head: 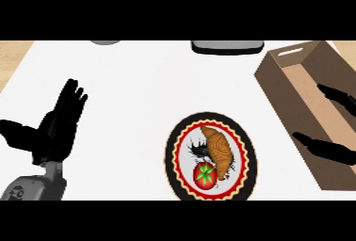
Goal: Pick the croissant from the plate and place it in the cardboard box
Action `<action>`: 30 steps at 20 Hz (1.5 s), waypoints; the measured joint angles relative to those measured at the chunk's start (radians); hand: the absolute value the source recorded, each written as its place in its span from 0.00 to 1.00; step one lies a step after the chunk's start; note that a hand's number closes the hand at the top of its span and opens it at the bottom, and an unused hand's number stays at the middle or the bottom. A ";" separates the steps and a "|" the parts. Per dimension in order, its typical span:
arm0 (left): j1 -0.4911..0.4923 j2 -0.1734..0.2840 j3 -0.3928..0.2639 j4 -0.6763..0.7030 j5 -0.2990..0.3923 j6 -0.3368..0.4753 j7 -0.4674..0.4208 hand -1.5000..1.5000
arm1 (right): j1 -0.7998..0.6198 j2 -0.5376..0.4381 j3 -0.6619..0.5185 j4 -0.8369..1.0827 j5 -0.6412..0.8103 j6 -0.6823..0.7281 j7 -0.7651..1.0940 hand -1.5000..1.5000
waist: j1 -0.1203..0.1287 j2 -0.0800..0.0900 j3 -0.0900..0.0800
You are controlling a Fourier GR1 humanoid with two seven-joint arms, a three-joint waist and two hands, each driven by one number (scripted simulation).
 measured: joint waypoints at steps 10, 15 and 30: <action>0.007 0.017 0.012 -0.030 0.003 -0.012 0.034 0.50 | -0.094 -0.242 0.149 -0.235 0.000 0.390 0.442 0.00 | 0.008 -0.001 -0.001; -0.004 0.013 0.023 -0.034 0.002 -0.022 0.051 0.50 | -0.222 -0.182 0.187 -0.339 -0.080 0.497 0.700 0.00 | 0.010 0.000 0.000; -0.005 -0.040 0.050 -0.039 -0.051 -0.040 0.066 0.50 | -0.337 0.162 0.317 -0.325 0.101 0.586 0.988 0.00 | 0.004 0.001 0.002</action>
